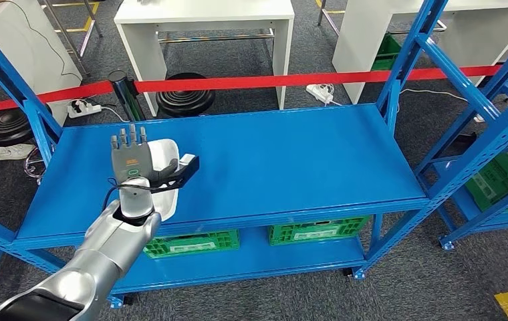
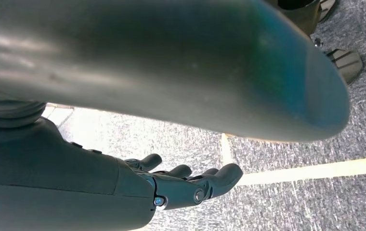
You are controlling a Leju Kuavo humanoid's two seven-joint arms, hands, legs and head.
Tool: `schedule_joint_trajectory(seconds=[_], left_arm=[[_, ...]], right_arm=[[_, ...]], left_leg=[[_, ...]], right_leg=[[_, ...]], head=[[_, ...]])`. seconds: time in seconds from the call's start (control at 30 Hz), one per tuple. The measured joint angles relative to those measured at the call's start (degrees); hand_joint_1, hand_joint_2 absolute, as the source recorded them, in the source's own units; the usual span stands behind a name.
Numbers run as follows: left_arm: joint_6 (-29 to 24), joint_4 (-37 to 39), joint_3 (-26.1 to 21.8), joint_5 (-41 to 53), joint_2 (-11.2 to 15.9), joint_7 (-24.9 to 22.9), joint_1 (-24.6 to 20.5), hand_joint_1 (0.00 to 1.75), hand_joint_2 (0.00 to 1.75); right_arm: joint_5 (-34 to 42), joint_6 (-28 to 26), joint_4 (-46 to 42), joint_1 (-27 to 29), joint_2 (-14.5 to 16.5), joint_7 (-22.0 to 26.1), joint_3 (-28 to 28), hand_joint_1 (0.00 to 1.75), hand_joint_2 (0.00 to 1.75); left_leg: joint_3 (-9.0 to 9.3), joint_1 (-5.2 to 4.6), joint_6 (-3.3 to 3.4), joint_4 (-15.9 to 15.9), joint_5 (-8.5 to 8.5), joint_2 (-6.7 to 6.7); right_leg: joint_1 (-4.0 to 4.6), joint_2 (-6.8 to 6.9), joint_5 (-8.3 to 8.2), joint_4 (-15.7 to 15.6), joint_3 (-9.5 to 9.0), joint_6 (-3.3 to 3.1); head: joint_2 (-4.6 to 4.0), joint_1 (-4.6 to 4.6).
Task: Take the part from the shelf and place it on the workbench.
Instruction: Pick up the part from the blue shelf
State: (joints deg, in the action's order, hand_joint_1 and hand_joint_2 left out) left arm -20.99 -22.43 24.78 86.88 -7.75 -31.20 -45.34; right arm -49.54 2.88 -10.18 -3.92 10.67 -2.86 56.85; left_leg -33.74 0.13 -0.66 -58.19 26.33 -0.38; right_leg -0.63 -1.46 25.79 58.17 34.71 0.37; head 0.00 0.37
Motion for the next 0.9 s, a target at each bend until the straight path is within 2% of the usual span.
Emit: schedule_joint_trajectory(seconds=[0.13,0.3,0.37,0.9], left_arm=[[1.01,0.01,-1.21,0.00,1.79,-0.84,0.65,0.00,1.75],[1.49,0.00,-4.67,-0.13,2.32,4.87,2.02,0.00,1.75],[1.53,0.00,-5.77,-0.15,2.30,5.63,2.35,0.00,1.75],[1.54,0.00,-8.07,-0.15,2.28,6.00,2.56,0.00,1.75]], right_arm=[[-0.35,0.19,0.01,-0.01,-0.10,0.20,0.00,0.00,0.00],[-1.02,0.46,0.01,-0.02,-0.15,0.26,0.00,0.00,0.00],[-1.09,0.54,0.01,-0.01,-0.18,0.26,0.00,0.00,0.00],[-1.12,0.55,0.01,-0.01,-0.22,0.26,0.00,0.00,0.00]], left_leg=[[0.00,0.01,0.00,0.01,0.00,-0.01],[-0.01,0.01,-0.01,0.01,0.00,-0.01],[-0.01,0.00,0.00,0.00,0.00,0.00],[0.00,0.01,-0.01,0.00,0.00,0.00]], right_leg=[[0.01,0.01,0.01,0.00,0.00,-0.01],[0.00,0.01,0.01,0.00,0.01,-0.01],[0.00,0.01,0.01,0.00,0.01,-0.01],[0.00,0.02,0.01,0.00,0.02,-0.01]], head=[[-0.01,0.00],[0.00,0.00],[0.00,0.00],[0.00,0.00]])
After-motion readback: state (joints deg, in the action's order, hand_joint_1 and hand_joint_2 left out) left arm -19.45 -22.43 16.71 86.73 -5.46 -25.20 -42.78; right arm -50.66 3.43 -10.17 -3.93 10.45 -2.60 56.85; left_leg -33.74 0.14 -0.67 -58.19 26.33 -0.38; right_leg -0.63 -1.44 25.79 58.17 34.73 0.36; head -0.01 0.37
